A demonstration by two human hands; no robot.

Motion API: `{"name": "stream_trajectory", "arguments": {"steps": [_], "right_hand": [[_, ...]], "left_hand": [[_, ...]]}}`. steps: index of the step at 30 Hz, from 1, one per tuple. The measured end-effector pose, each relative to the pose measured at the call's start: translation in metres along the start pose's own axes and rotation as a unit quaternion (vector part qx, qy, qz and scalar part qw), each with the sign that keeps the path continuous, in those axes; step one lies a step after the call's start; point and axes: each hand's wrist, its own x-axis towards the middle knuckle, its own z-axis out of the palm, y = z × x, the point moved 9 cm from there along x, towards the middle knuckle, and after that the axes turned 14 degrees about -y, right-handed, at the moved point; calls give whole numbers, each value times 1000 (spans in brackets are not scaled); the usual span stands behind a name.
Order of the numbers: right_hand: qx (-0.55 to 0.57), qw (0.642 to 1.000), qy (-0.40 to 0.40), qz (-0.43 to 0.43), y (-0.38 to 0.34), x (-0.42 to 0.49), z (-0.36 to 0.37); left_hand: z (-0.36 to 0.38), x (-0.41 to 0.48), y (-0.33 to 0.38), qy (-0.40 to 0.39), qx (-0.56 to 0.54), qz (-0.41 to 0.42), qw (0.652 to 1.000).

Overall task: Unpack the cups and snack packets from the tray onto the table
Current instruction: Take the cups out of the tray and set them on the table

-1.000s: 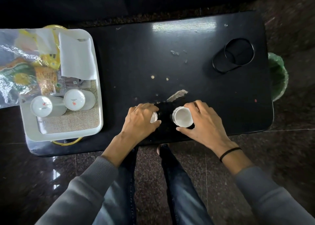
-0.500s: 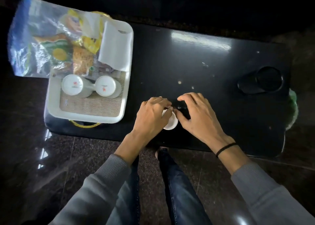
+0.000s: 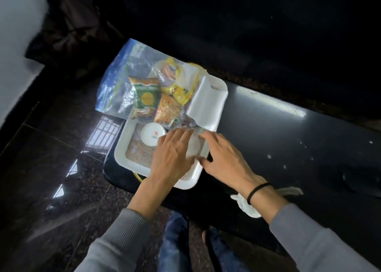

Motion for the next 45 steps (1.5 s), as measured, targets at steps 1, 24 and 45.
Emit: {"name": "stream_trajectory", "arguments": {"steps": [1,24,45], "right_hand": [[-2,1000,-21,10,-2,9,6],[218,974,-21,51,38,10,1],[364,924,40,109,107,-57,-29]], "left_hand": [[2,4,-5,-12,18,4,1000],[-27,12,-6,34,-158,20,987],[17,24,56,-149,-567,7,810]]}}
